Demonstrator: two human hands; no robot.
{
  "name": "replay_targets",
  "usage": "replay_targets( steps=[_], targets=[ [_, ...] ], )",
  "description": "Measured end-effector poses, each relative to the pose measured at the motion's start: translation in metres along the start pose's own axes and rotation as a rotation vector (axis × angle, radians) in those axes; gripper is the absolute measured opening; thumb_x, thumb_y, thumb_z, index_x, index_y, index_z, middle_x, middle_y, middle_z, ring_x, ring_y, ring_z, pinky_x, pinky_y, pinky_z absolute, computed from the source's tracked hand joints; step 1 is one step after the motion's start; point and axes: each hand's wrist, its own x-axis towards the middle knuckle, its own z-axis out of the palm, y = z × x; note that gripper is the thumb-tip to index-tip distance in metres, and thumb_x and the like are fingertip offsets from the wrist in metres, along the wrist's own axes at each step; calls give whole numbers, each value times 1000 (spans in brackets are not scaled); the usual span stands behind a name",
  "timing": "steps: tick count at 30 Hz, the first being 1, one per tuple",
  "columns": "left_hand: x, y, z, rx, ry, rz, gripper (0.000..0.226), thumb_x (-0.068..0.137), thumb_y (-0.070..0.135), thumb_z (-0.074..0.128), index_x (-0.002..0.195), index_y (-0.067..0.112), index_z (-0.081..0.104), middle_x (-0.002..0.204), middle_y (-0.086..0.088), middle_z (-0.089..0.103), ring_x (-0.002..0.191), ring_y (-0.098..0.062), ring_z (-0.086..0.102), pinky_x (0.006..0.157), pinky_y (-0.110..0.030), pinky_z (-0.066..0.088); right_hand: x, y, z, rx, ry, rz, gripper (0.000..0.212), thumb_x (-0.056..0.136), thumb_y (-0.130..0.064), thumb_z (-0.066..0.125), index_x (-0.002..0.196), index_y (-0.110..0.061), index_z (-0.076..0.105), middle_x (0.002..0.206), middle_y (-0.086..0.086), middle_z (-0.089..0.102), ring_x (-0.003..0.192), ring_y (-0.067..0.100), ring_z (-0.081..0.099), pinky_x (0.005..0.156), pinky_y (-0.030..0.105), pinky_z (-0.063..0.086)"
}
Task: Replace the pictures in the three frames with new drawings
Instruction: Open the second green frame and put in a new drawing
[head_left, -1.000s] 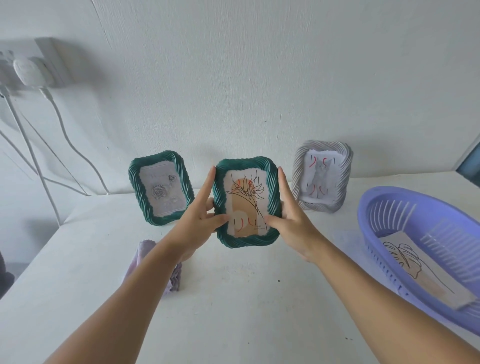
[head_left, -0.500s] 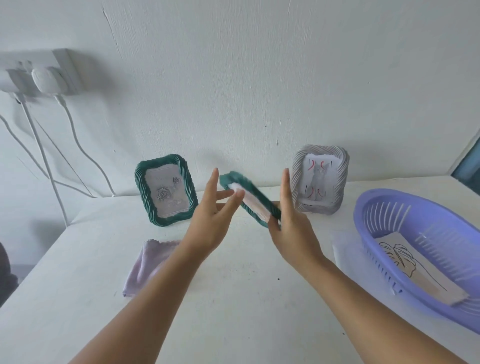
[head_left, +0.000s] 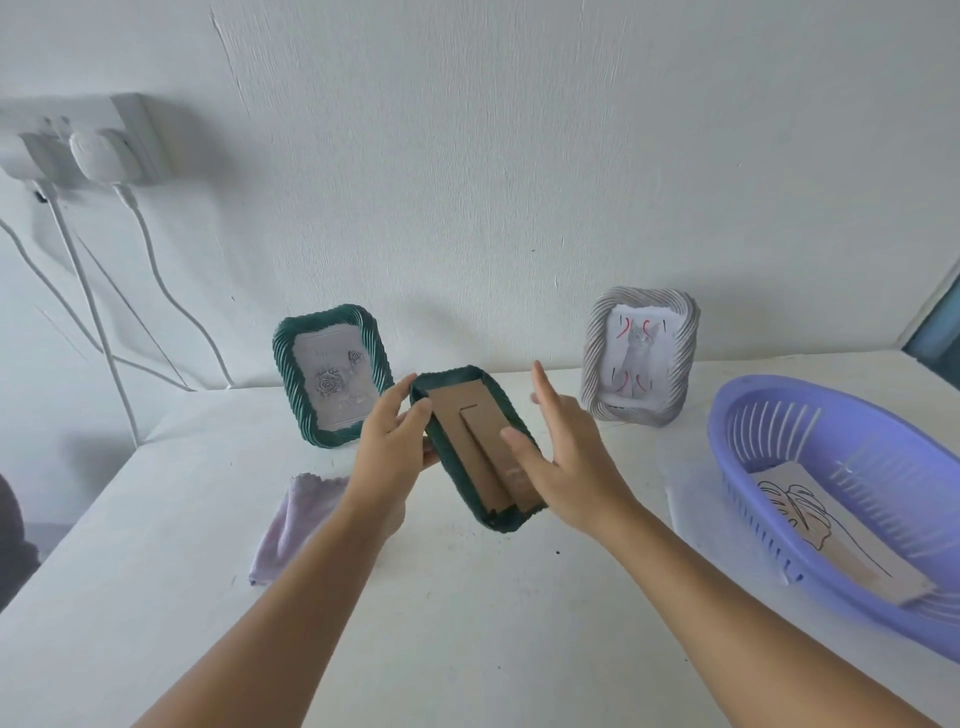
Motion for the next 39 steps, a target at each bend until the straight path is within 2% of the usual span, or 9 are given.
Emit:
replay_targets(
  steps=[4,9,12,19,24,27,32,35,39],
  targets=[
    [0,-12,-9,-31,-156,-111,33,107,16,50,134,31,60,114,-8,75,88,-25,72,88,-42,58,8,14,0,123,-161,222,90,93,-66,52,155,-52,-12,159,-4,34,143,15,39,117,43,36],
    [6,-36,-14,226,-108,-106,44,103,16,58,145,29,50,110,1,77,96,-17,73,93,-39,59,-2,29,12,113,-172,282,104,85,-67,65,156,-49,-10,153,-3,41,134,20,49,112,45,43],
    [11,-49,-18,626,-55,-9,54,99,31,64,150,27,48,123,6,70,117,-16,64,106,-43,49,-6,31,18,-37,-158,294,102,83,-75,58,157,-49,-7,147,-3,42,136,21,43,114,48,35],
    [17,-70,-16,949,-92,35,51,99,39,57,148,26,51,134,-2,61,107,-17,59,94,-32,48,-11,31,28,-417,-186,276,85,91,-75,44,160,-33,18,141,1,42,133,29,36,109,46,28],
    [19,-72,-14,1015,-98,-1,50,100,43,57,147,27,51,136,-8,44,96,-15,52,84,-24,39,-11,35,26,-444,-185,297,81,88,-78,46,155,-37,29,136,0,34,132,27,32,113,43,24],
    [24,-74,-16,969,-62,5,43,98,45,60,139,30,61,126,-6,50,95,-14,53,84,-26,38,-8,38,25,-407,-150,315,70,90,-75,45,151,-41,38,133,-1,38,132,26,34,113,43,24],
    [30,-74,-14,904,-3,14,28,93,42,66,119,34,70,113,-3,60,87,-9,55,80,-29,42,8,42,25,-348,-25,357,38,94,-66,50,122,-43,63,120,-3,50,121,22,49,106,43,35],
    [32,-75,-15,851,16,6,22,91,39,68,113,35,74,107,-2,67,90,-12,61,89,-36,53,18,44,28,-345,18,365,30,91,-62,56,104,-37,66,111,-4,54,112,22,56,100,42,41],
    [32,-76,-16,885,-2,43,25,94,33,64,117,31,73,107,0,65,80,0,56,77,-26,44,23,44,36,-381,73,355,26,89,-59,61,95,-34,63,101,-6,54,100,22,58,93,41,45]
  ],
)
